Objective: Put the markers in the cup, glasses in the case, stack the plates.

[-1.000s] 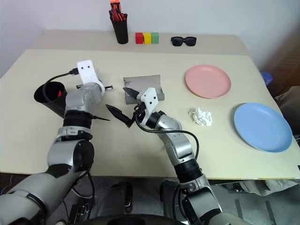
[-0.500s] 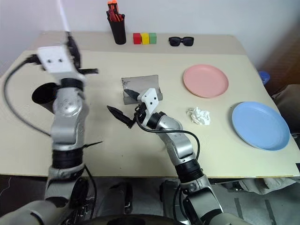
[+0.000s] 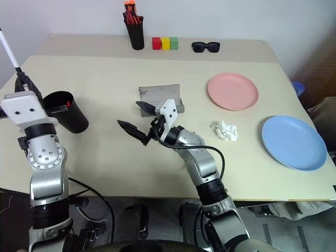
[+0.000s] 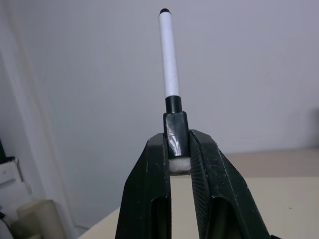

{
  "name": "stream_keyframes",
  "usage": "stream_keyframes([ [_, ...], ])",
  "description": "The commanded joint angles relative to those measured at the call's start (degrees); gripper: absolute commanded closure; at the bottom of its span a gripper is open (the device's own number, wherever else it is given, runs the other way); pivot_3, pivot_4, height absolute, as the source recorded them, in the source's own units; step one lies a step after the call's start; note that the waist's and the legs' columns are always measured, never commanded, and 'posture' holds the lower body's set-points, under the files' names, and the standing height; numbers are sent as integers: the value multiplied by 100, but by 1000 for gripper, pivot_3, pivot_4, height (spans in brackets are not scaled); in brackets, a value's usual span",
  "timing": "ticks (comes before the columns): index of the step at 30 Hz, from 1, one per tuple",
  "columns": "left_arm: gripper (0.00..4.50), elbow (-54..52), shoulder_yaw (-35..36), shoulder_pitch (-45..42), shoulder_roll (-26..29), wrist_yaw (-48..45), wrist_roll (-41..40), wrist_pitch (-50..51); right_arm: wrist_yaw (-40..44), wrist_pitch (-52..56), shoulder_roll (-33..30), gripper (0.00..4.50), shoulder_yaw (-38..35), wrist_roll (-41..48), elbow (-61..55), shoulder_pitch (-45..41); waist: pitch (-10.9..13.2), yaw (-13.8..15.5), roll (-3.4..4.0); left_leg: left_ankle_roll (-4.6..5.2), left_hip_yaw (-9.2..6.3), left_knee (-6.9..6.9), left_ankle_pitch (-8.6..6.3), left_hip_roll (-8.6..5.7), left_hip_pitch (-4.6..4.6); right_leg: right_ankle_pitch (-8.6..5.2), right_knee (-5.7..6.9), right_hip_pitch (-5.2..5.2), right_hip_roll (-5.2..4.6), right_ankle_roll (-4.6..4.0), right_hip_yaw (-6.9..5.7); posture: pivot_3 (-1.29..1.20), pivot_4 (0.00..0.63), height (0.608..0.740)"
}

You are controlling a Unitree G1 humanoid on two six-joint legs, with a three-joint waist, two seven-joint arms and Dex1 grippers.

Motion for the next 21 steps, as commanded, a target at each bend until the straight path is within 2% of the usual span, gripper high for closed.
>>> stream_keyframes([
  [1, 4368, 7, 137, 63, -15, 16, -66, -155, 2, -91, 59, 0, -70, 105, -302, -88, 0, -10, 0, 0, 0, 0, 0, 0, 0, 0, 0, 0, 0, 0, 0, 0, 150, 732],
  [21, 4368, 441, 84, 186, -398, 120, -129, -420, 8, -63, 54, 0, -94, 127, -282, -106, 0, -18, 0, 0, 0, 0, 0, 1, 0, 0, 0, 0, 1, 0, -1, 0, 150, 732],
])
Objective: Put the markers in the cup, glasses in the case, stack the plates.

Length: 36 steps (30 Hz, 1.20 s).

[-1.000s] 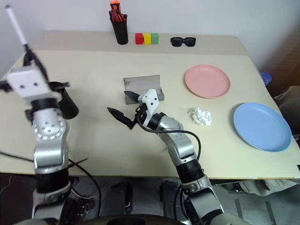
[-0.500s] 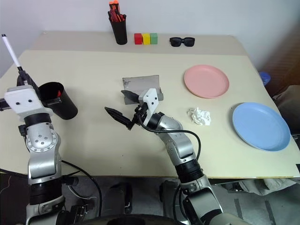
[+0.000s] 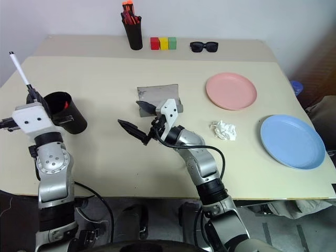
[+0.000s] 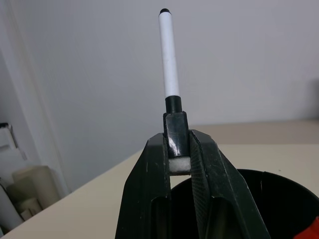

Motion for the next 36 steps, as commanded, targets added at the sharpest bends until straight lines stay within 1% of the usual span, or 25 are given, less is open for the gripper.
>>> stream_keyframes([
  [1, 3964, 6, 1, 11, 0, 43, -7, -164, 12, -66, 59, 0, -64, 106, -272, -112, 0, 0, 0, 0, 0, 0, 0, 0, 0, 0, 0, 0, 0, 0, 0, 0, 150, 732],
  [2, 3517, 34, 1, 10, 6, 53, 13, -175, 8, -69, 61, 0, -64, 106, -264, -117, 0, 0, 0, 0, 0, 0, 0, 0, 0, 0, 0, 0, 0, 0, 0, 0, 150, 732],
  [3, 3162, 55, -3, 9, 18, 74, 51, -178, 5, -71, 62, 0, -62, 105, -260, -119, 0, 0, 0, 0, 0, 0, 0, 0, 0, 0, 0, 0, 0, 0, 0, 0, 150, 732],
  [4, 2525, 72, -4, 8, 25, 88, 73, -181, 3, -73, 62, 0, -61, 105, -259, -120, 0, 0, 0, 0, 0, 0, 0, 0, 0, 0, 0, 0, 0, 0, 0, 0, 150, 732],
  [7, 1267, 93, -7, 7, 26, 104, 66, -201, -1, -74, 61, 0, -61, 106, -264, -116, 0, 2, 0, 0, 0, 0, 0, 0, 1, 0, 0, 0, 0, 0, 0, 0, 150, 732],
  [13, 1267, 23, -10, -86, 11, 64, -77, -331, -3, -88, 58, 0, -63, 95, -259, -127, 0, 1, 0, 0, 0, 0, 0, 0, 1, 0, 0, 0, 0, 0, 0, 0, 150, 732],
  [16, 1267, -146, -120, -346, 38, -193, -332, -291, -15, -96, 43, 0, -75, 75, -256, -140, 0, 6, 0, 0, 0, 0, 0, 0, 1, 0, 0, 0, 0, 0, 0, 0, 150, 732],
  [18, 1267, -287, -354, -659, 135, -613, -567, -191, -80, -106, 12, 0, -118, 32, -276, -168, 0, 27, -1, 0, 0, 1, 0, -1, -1, 0, 0, 1, 0, 0, -1, 0, 150, 732],
  [20, 1267, -449, -827, -1178, 301, -1556, -1207, 372, -249, 59, -223, 0, -264, -107, -330, -335, 1, 66, -3, 0, 0, 3, 0, -2, -3, 0, -1, 1, 0, 0, -2, 0, 150, 732],
  [21, 1267, -491, -974, -1326, 368, -1878, -1425, 610, -316, 122, -326, 0, -304, -170, -341, -395, 1, 93, -3, 0, -3, 9, 0, -3, -9, 0, 0, -1, 0, 0, -7, 0, 150, 732],
  [22, 999, -476, -1207, -1481, 501, -2322, -1641, 1004, -320, 242, -557, 0, -360, -240, -358, -470, 1, 118, -2, 0, -4, 13, 0, -4, -12, 0, -1, -1, 0, 0, -8, 0, 150, 732],
  [23, 720, -463, -1341, -1563, 603, -2587, -1764, 1272, -317, 319, -710, 0, -384, -273, -368, -512, 0, 123, -1, 0, -2, 14, 0, -6, -12, 1, -2, 0, -1, 0, -6, 0, 150, 732],
  [24, 447, -368, -1606, -1710, 789, -2953, -1811, 1701, -309, 343, -997, 0, -422, -435, -363, -557, -2, 124, 2, 2, -1, 13, -1, -7, -11, 0, -6, 0, -2, 0, -5, 0, 150, 732],
  [25, 19, -255, -1843, -1841, 953, -3259, -1823, 2062, -289, 384, -1264, 0, -459, -566, -367, -588, -1, 126, 3, 4, 0, 10, -2, -6, -9, 0, -8, 1, -2, 0, -4, 0, 150, 732],
  [27, 19, 124, -2118, -2102, 1062, -3684, -1946, 2462, -165, 469, -1843, 0, -573, -697, -418, -582, 1, 127, 7, 4, 0, -2, -2, -5, -4, -1, -8, -2, 2, -1, -4, 0, 150, 732],
  [28, 19, 237, -2149, -2174, 1060, -3792, -2024, 2579, -122, 488, -2001, 0, -602, -701, -445, -570, 2, 127, 8, 4, -1, -4, -2, -5, -3, -2, -6, -3, 3, -2, -5, 0, 150, 732],
  [30, 19, 657, -2424, -2374, 1171, -4191, -1929, 2631, 31, 482, -2401, 0, -754, -670, -504, -504, 2, 117, 7, 5, -1, -4, -1, -4, -5, -2, -6, -6, 5, -2, -4, 0, 150, 732],
  [32, 19, 1558, -2615, -2754, 1114, -4519, -1803, 2358, 287, 515, -2928, 0, -1087, -535, -679, -292, 3, 111, 7, 5, 0, -4, -1, -4, -5, -2, -6, -8, 7, -2, -1, 0, 150, 732],
  [34, 19, 2411, -2659, -3131, 976, -4763, -1821, 2177, 482, 566, -3326, 0, -1349, -430, -895, -4, 4, 180, 9, 5, -2, -3, -1, -6, -8, -2, -7, -7, 7, -2, -3, 0, 150, 732],
  [36, 19, 3111, -2748, -3452, 898, -5166, -1874, 2161, 539, 566, -3596, 0, -1511, -426, -1103, 367, 4, 175, 8, 7, -1, 2, -2, -8, -9, -2, -13, -3, 5, -1, -1, 0, 150, 732],
])
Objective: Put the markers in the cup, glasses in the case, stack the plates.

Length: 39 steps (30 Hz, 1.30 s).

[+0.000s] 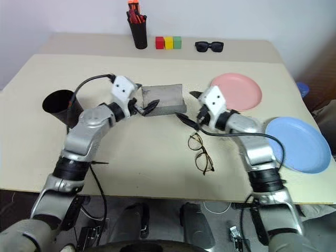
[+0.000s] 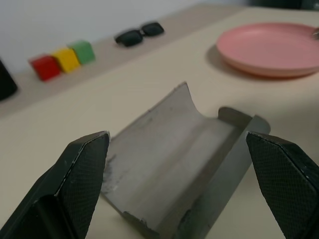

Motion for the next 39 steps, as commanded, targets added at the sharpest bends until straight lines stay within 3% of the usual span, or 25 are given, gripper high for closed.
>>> stream_keyframes([
  [1, 19, 1000, -170, -497, -89, -719, 22, -261, 127, -23, -372, 0, -438, 111, -562, 488, 0, 0, 0, 2, 0, 1, -1, -3, -1, -1, -3, 2, -2, 1, 0, 0, 150, 732],
  [7, 19, 2018, -409, -967, -141, -1698, 120, -402, -10, 137, -591, 0, -854, 181, -1059, 1273, 1, -47, 2, 4, 0, 0, -2, -1, -6, -1, 0, -6, 2, 1, 3, 0, 150, 732],
  [8, 260, 2165, -439, -1043, -172, -1838, 132, -431, -65, 177, -603, 0, -955, 184, -1153, 1430, 1, -38, 3, 4, 0, -1, -2, -2, -6, -1, 2, -7, 2, 1, 3, 0, 150, 732],
  [10, 864, 2389, -502, -1139, -204, -1999, 223, -554, -138, 231, -617, 0, -1121, 210, -1294, 1683, 1, -21, 2, 4, -1, 1, -2, -2, -7, -1, 2, -6, 2, 1, 3, 0, 150, 732],
  [16, 3841, 2595, -500, -1146, -271, -2135, 441, -957, -107, 201, -618, 0, -1318, 293, -1461, 2064, 1, -11, 3, 4, -2, 7, -2, -3, -10, -1, 1, -5, 0, 2, 3, 0, 150, 732],
  [19, 3841, 2431, -490, -1016, -235, -2299, 481, -1229, -110, 138, -618, 0, -1354, 298, -1433, 2135, 1, -16, 3, 4, -2, 8, -2, -3, -10, -1, 2, -5, 1, 2, 3, 0, 150, 732],
  [23, 3841, 1278, -543, -270, 294, -3206, 296, -1497, -133, 96, -602, 0, -1317, 291, -1384, 2112, 0, -56, 6, 4, -1, 4, -2, -1, -8, -1, 3, -5, 2, 2, 5, 0, 150, 732],
  [30, 3841, -930, -474, 874, 1312, -4211, -348, -657, -68, 227, -630, 0, -1233, 395, -1502, 2069, 1, 4, 8, 4, 0, 13, -2, 3, -7, -1, 7, -1, -2, 0, 4, 0, 150, 732],
  [37, 3841, -1204, -578, 1086, 1578, -4213, -217, -748, 18, 441, -685, 0, -1173, 487, -1577, 2047, 0, -11, 8, 5, -1, 23, -3, 2, -4, -2, 7, 5, -1, 0, 4, 0, 150, 732],
  [39, 3327, -1068, -647, 1030, 1611, -4263, -151, -767, 51, 685, -787, 0, -1096, 482, -1645, 2060, 0, -13, 8, 5, -1, 22, -3, 2, -3, -2, 8, 5, 0, 0, 4, 0, 150, 732],
])
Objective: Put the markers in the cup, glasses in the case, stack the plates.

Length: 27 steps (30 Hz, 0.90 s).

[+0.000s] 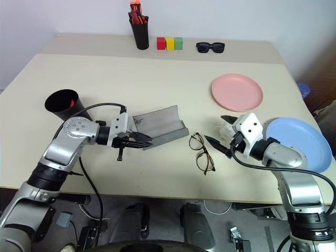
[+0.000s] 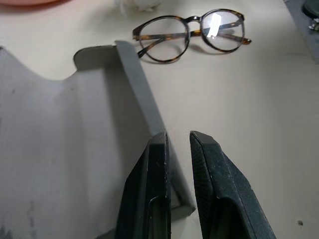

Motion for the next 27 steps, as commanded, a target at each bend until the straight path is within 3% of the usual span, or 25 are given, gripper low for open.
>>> stream_keyframes([
  [1, 2988, 36, -80, -96, 83, -79, 58, -80, 43, 367, -242, 0, 39, 68, -322, -30, 0, -2, 0, 0, 0, 0, 0, 0, 0, 0, 0, 0, 0, 0, 0, 0, 150, 732],
  [4, 1570, 180, -54, -139, 1, 206, 272, -510, 65, 601, -331, 0, 111, 111, -445, 5, 0, 0, 0, 0, 0, 1, 0, 0, 0, 0, 0, 0, 0, 0, 0, 0, 150, 732],
  [13, 1570, -162, 677, 61, -177, 1022, -212, 12, -121, 1375, -246, 0, 130, 532, -984, 61, 0, -13, 0, 1, -2, 1, -1, 1, -1, 0, 2, -1, 1, 1, 0, 0, 150, 732],
  [18, 1570, -337, 626, 317, -34, 1181, -44, -60, -289, 2048, -229, 0, 87, 899, -1179, 5, -1, -8, 2, 1, -2, 1, -1, 2, 2, 1, 4, 0, 1, 1, 0, 0, 150, 732],
  [27, 1570, -627, -83, 412, 20, 1167, 396, 9, -530, 2249, -197, 0, 302, 816, -1273, 113, -1, -1, 2, 3, -1, 6, -2, 1, -1, 0, 3, 1, 0, 0, 0, 0, 150, 732],
])
